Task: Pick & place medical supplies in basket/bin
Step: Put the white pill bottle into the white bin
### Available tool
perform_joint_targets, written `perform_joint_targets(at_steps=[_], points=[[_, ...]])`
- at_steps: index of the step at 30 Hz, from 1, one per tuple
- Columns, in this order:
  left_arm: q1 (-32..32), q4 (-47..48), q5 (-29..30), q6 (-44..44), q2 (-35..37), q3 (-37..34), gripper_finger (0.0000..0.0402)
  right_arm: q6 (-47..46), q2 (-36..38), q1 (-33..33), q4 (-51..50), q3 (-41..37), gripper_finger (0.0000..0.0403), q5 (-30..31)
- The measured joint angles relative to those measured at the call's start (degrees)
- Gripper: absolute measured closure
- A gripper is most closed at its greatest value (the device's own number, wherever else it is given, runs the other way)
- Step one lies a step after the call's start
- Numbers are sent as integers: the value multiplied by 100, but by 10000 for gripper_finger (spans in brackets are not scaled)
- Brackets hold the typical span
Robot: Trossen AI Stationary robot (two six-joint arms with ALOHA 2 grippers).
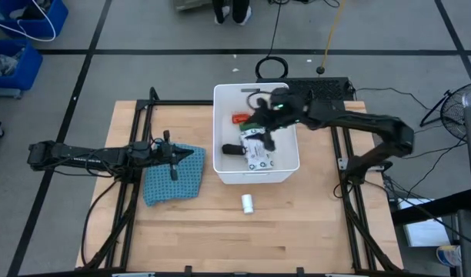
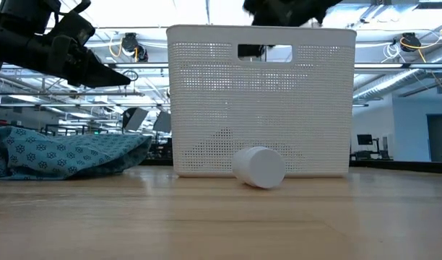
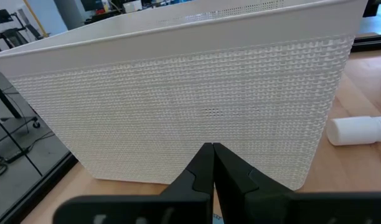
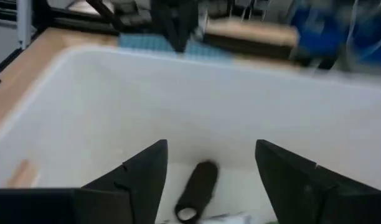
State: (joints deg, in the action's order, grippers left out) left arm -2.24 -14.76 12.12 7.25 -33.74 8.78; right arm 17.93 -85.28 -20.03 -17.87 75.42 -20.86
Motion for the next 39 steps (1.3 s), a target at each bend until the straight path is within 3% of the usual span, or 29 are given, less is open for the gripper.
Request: perform_joint_targets(at_steps=[4,10,12,16,21,25,36,39], points=[[1,-1,-1,-2,1,0,392,497,747,-25,-240,0,216,4],[2,0,-2,-29,0,0,392,444,1750,-103,-1223,-1,360,31],[2,2,-2,-19,0,0,392,438,2026,-101,-1362,-191,391,133],[1,-3,0,157,0,0,392,387,2662,-101,-911,-1073,390,40],[2,-17,44,166,2,0,392,359,3610,-138,456,-2518,400,-642],[0,-35,192,213,2,0,392,74,4113,-140,1361,-3506,402,-311],[2,-20,467,202,2,0,392,-767,5203,-141,3497,-5401,402,-462],[1,14,421,153,0,0,392,-894,5482,-140,3814,-5720,402,-50]])
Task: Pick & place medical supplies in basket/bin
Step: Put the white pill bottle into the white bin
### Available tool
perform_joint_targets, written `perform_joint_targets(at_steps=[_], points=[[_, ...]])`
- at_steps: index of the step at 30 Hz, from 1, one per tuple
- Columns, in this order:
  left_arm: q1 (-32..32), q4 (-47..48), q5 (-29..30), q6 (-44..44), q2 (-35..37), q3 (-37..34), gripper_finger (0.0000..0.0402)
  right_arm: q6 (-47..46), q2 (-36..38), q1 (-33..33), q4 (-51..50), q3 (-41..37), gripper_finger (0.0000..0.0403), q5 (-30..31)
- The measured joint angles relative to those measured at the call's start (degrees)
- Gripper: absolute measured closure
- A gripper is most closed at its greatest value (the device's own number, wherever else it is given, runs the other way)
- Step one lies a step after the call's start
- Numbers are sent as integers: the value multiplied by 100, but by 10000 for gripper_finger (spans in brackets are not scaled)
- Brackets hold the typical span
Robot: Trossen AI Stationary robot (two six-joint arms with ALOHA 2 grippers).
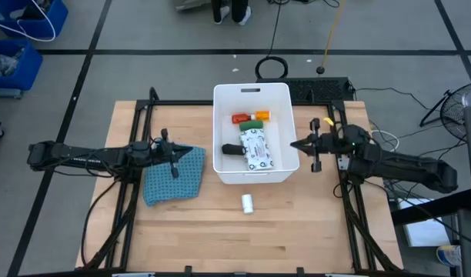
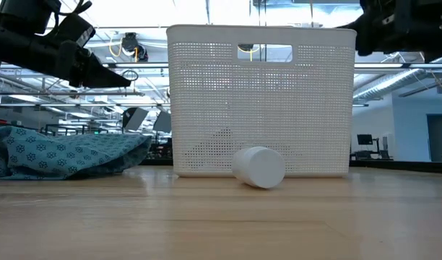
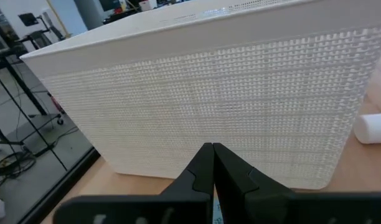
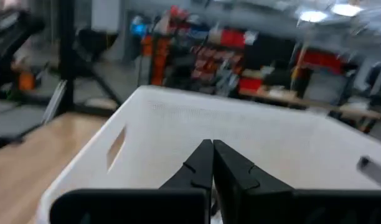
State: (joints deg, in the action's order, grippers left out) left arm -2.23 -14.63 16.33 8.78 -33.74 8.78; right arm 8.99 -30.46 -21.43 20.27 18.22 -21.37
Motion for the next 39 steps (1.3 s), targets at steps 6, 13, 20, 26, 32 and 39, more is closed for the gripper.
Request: perform_joint_targets(at_steps=[6,13,20,26,32,39], points=[[1,-3,178,-127,2,0,392,-482,349,259,1023,-503,403,-289],[1,3,175,-382,2,0,392,-530,1261,426,-43,-743,403,-251],[1,58,172,-760,0,0,392,-362,1724,570,-154,-940,403,329],[305,192,-314,-860,-364,3,392,-222,1730,570,-234,-992,403,328],[1354,-350,-332,-288,-1673,887,392,33,1729,569,-261,-992,403,326],[2324,1309,642,432,-3713,3446,392,39,1729,568,-265,-992,403,323]])
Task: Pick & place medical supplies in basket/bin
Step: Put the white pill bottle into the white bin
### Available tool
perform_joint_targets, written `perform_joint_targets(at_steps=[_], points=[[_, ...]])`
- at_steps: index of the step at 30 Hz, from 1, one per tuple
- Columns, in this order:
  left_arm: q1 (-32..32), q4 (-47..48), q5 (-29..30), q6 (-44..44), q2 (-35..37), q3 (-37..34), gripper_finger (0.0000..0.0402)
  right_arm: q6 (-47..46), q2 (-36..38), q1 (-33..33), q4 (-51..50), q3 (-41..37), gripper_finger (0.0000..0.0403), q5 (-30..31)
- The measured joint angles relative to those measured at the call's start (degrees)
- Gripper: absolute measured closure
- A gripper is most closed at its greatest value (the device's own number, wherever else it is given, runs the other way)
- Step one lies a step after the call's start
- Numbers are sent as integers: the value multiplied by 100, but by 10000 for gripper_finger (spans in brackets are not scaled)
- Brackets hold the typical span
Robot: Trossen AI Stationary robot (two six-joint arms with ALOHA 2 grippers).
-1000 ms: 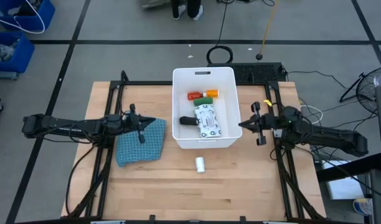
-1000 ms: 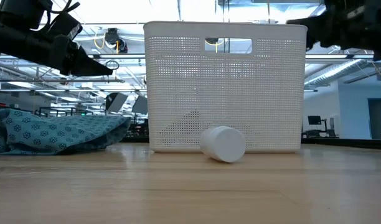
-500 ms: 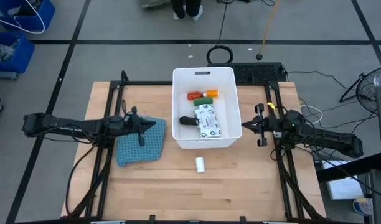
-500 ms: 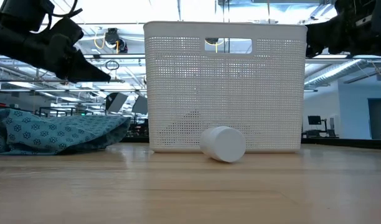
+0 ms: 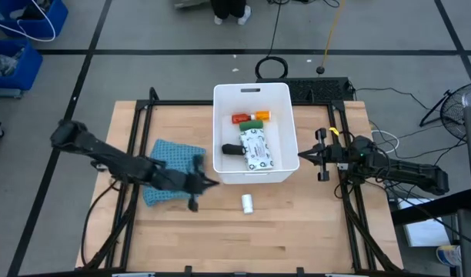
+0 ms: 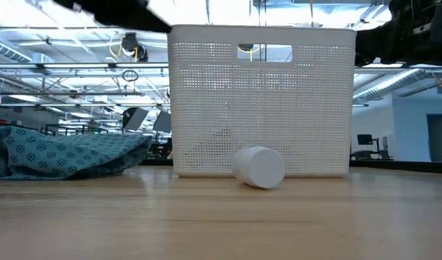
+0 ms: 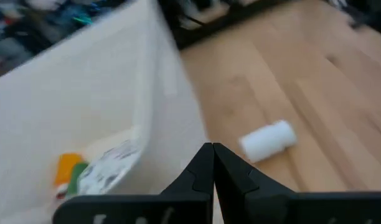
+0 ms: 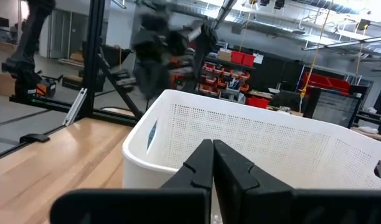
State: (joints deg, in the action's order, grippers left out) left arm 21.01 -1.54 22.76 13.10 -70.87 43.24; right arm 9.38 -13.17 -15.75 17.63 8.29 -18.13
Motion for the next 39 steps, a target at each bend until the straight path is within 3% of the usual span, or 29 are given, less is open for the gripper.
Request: perform_joint_targets(at_steps=[9,15,22,28,33,39], points=[[283,2735,-96,1105,-2252,2996,384,-306,2,0,-195,2,403,-13],[172,3427,-442,2010,-3287,4209,323,-533,-1,0,-49,2,403,-15],[0,3481,-891,2931,-4000,4643,171,-677,-4,1,-39,2,403,-169],[-17,3897,-220,3793,-4512,4645,60,-706,-7,2,-43,2,403,-164],[-24,3916,89,4740,-4863,4643,28,-762,-78,2,-44,2,403,-166],[-169,3457,-457,5165,-4999,4643,25,-717,-199,2,-12,9,403,-168]])
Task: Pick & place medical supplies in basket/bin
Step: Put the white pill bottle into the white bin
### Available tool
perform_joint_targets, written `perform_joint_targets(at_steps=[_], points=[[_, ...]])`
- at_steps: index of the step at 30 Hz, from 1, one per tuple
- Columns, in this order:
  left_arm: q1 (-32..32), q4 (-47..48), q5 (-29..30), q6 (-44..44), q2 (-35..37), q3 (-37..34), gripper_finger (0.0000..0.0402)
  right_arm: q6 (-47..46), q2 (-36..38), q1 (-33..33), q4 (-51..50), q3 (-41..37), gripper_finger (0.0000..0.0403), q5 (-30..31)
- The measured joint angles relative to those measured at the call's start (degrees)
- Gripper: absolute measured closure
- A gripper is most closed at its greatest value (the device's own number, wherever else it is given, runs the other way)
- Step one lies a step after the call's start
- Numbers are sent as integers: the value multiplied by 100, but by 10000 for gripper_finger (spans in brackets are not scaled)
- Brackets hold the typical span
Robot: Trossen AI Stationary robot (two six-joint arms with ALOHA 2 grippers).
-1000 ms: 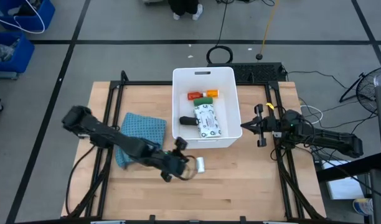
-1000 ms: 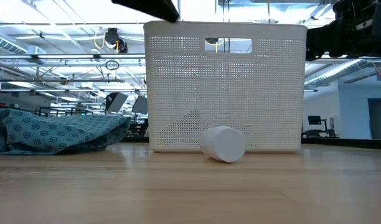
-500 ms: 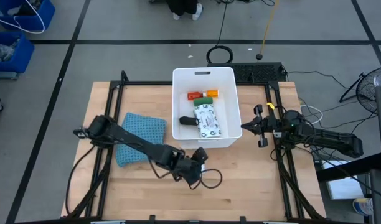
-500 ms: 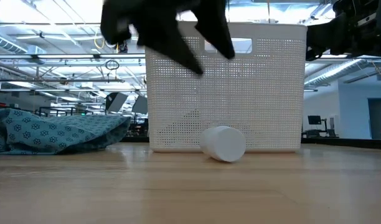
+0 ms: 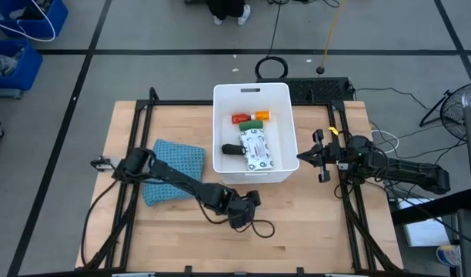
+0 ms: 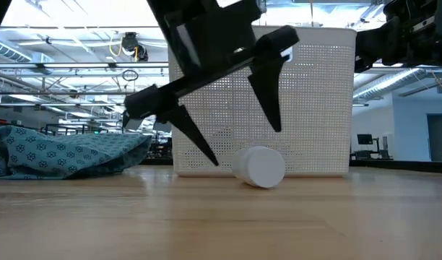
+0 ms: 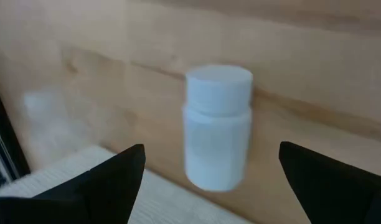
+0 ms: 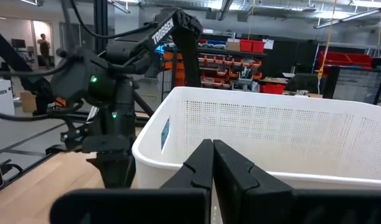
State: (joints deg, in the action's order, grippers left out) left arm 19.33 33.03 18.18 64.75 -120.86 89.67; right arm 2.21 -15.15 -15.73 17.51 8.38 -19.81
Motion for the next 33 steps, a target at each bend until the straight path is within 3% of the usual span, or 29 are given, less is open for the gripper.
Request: perform_joint_targets(at_steps=[12,23,29,33], points=[[-444,-281,-1809,375,4,-2,25,1,-77,0,6,4,403,2],[-716,-279,-2662,455,4,-4,25,-4,-81,0,-16,7,403,9],[-732,-312,-2750,514,-328,2,26,-111,-82,0,-28,7,403,18],[-718,-331,-2510,588,-486,24,44,-115,-96,0,-45,7,403,21]])
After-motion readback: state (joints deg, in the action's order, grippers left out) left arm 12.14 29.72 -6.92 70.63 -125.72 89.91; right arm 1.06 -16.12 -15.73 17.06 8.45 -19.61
